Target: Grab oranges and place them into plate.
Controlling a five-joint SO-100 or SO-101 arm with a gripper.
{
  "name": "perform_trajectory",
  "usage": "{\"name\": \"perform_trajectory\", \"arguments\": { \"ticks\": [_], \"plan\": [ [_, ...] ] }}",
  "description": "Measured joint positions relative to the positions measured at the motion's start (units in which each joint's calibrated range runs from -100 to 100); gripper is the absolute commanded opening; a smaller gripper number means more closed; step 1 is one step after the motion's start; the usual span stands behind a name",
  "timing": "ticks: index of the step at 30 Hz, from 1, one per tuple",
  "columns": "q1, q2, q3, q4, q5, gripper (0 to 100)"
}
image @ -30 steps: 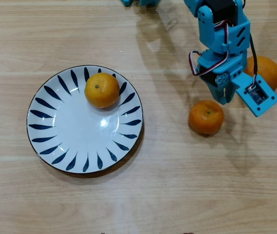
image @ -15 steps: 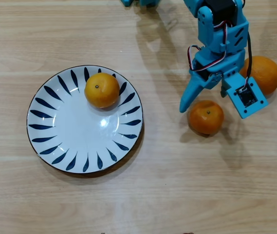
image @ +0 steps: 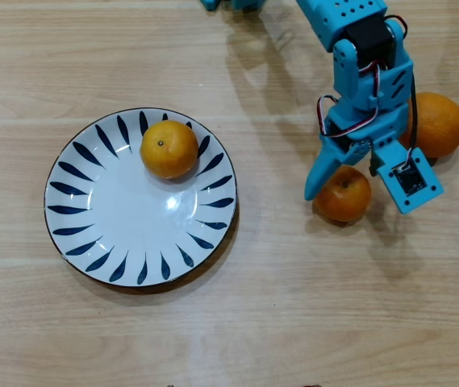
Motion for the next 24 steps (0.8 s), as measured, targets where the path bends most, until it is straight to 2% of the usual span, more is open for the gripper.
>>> {"name": "perform_trajectory", "arguments": {
  "ticks": [15, 17, 22, 24],
  "plan": [
    [-0.2, 5.7, 0.7, -3.6, -1.7, 42],
    [-0.2, 5.8, 0.7, -3.6, -1.7, 39],
    [0.0, 5.8, 0.7, -3.6, -1.7, 23],
    [0.1, 5.8, 0.6, -3.6, -1.7, 21]
  ]
}}
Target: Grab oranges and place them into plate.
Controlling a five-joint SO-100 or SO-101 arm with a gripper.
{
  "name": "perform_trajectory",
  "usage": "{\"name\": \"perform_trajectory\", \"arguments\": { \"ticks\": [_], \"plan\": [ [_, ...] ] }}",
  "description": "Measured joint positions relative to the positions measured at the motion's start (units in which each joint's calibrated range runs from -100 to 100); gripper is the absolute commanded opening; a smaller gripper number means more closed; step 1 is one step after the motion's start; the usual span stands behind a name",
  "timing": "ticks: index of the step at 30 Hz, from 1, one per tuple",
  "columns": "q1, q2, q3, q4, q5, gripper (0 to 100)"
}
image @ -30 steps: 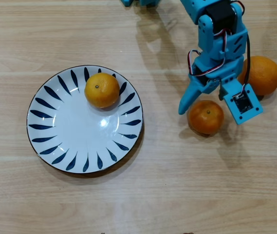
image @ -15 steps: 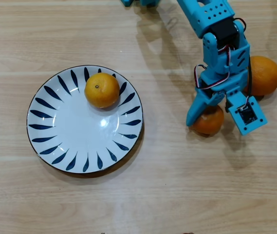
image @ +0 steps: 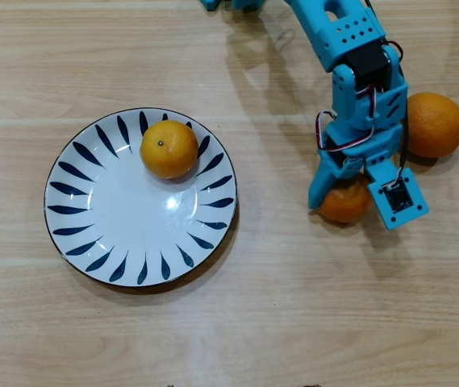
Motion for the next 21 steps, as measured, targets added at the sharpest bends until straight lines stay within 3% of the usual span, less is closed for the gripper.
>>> {"name": "perform_trajectory", "arguments": {
  "ticks": [13, 21],
  "plan": [
    [0.5, -1.9, 0.3, 0.1, 1.6, 21],
    [3.0, -24.4, 11.9, 3.5, 5.8, 21]
  ]
}}
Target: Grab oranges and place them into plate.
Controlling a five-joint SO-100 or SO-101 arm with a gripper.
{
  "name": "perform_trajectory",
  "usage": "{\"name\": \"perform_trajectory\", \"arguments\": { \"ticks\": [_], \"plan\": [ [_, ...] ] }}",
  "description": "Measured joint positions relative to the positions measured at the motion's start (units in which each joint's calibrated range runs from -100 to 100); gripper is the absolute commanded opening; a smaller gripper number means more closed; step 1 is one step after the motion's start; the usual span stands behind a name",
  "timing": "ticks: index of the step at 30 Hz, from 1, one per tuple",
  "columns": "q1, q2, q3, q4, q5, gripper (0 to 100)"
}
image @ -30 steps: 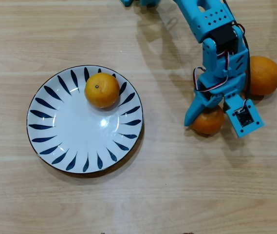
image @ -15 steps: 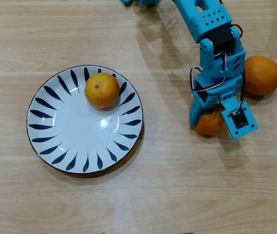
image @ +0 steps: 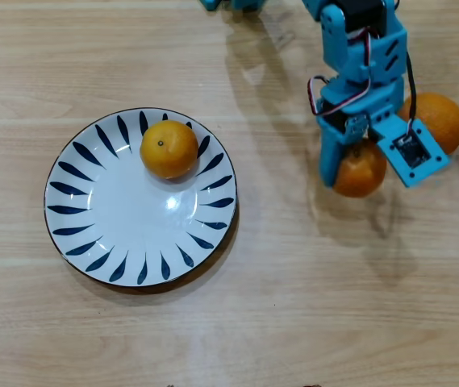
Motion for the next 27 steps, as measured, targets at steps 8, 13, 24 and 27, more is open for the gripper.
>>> {"name": "perform_trajectory", "arguments": {
  "ticks": [8, 13, 24, 27],
  "plan": [
    [10.5, -26.6, 28.8, -4.9, 4.3, 21],
    [16.6, -34.7, 38.3, -12.2, 7.9, 21],
    [30.1, -16.9, 20.6, -13.3, 14.8, 21],
    [34.3, -12.0, 17.1, -13.3, 15.0, 21]
  ]
}}
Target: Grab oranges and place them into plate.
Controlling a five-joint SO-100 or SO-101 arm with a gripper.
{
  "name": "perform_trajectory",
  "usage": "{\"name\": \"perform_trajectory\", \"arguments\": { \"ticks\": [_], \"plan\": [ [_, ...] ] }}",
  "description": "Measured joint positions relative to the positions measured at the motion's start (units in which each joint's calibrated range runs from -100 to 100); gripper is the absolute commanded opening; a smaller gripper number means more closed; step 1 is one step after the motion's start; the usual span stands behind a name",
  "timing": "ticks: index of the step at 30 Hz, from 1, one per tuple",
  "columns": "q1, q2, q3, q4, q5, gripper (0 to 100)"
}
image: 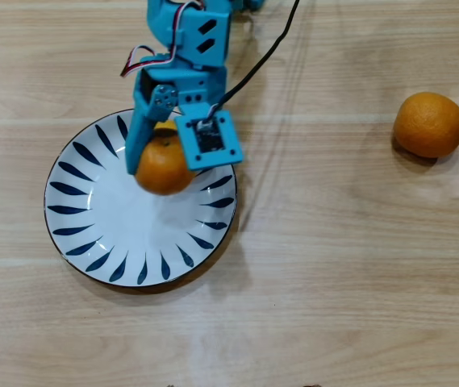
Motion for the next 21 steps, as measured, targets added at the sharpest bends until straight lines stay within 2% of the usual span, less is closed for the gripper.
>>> {"name": "perform_trajectory", "arguments": {
  "ticks": [10, 17, 21],
  "plan": [
    [13.3, 16.8, -13.2, 0.0, 3.5, 21],
    [14.0, 22.2, -17.1, 0.0, 3.7, 22],
    [14.0, 22.2, -17.2, 0.9, 2.7, 34]
  ]
}}
